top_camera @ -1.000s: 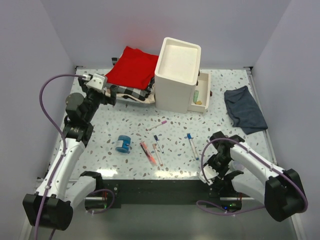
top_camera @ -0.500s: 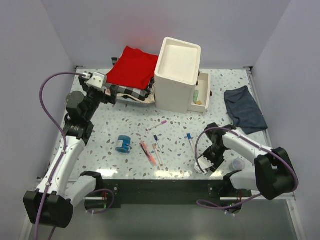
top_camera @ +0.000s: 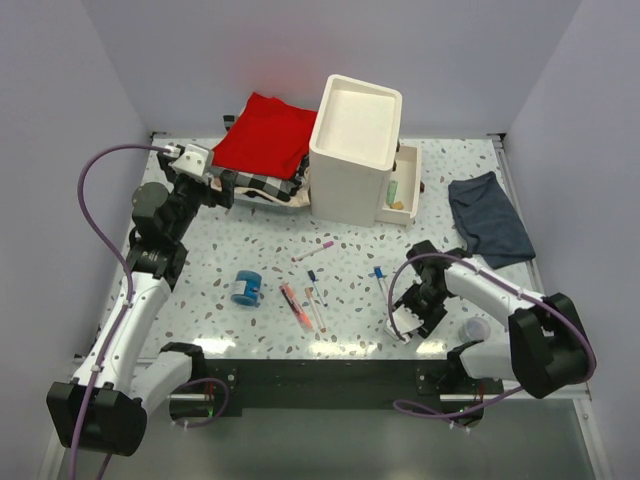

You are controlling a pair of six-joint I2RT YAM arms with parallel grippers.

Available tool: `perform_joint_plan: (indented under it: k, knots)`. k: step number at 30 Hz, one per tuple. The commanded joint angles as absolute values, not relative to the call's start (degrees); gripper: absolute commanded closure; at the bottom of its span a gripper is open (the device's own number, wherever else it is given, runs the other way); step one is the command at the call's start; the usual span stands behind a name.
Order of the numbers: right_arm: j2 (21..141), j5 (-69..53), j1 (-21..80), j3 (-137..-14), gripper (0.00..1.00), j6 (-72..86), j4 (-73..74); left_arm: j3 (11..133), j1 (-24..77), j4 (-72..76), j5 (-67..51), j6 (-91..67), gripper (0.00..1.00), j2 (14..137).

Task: Sort the stationery into containers
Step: Move the stationery to the corner of the board, then pick up the stationery from the center of the board.

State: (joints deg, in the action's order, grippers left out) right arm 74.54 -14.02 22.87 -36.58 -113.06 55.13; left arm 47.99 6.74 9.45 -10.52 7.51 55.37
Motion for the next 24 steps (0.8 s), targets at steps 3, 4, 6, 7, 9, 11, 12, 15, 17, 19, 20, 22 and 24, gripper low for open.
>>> perform_joint_plan:
  k: [3,4,6,7,9,11,12,15,17,19,20,22,24]
  knots:
    - [76.81,-5.72,22.24,-36.12,0.43,-144.58,49.66,48.69,6.06,12.57,-11.51,6.51,0.00,54.93]
    - [77.25,-5.36,22.24,-36.56,0.43,-144.58,49.22,48.52,6.06,12.74,-11.60,6.42,0.00,54.93]
    - [79.00,-4.49,21.97,-36.30,0.46,-144.41,46.08,48.43,6.06,12.92,-11.51,6.24,0.00,54.84]
    - [79.54,-4.66,21.97,-36.04,0.48,-144.23,45.01,48.25,6.06,12.83,-11.43,6.15,0.00,54.67]
    - [81.29,-4.75,21.97,-36.30,0.54,-143.71,43.78,48.16,6.06,12.22,-11.34,6.24,0.00,54.49]
    - [81.82,-6.14,21.97,-37.00,0.58,-142.65,43.68,48.16,6.06,11.69,-11.08,6.33,0.00,54.23]
    - [82.09,-6.41,21.97,-37.26,0.58,-141.86,43.86,48.16,6.06,11.60,-10.99,6.33,0.00,54.23]
    - [82.00,-7.21,21.97,-37.18,0.59,-140.54,44.99,47.90,6.06,11.69,-10.64,6.24,0.00,54.05]
    - [81.74,-8.34,22.06,-37.09,0.59,-139.93,46.57,47.55,6.06,11.86,-10.72,5.80,0.00,54.14]
    - [80.69,-9.14,21.97,-36.13,0.59,-138.08,47.98,47.37,6.06,11.87,-11.16,5.45,0.00,54.31]
    - [80.34,-9.40,21.97,-35.69,0.63,-137.73,48.51,47.46,6.06,11.78,-11.16,5.36,0.00,54.32]
    - [79.28,-9.67,21.97,-34.11,0.69,-136.32,50.36,47.46,6.06,11.86,-11.16,5.19,0.00,54.67]
    - [77.70,-9.58,22.06,-33.14,0.83,-134.05,51.84,47.46,6.06,12.04,-11.25,5.01,0.00,54.93]
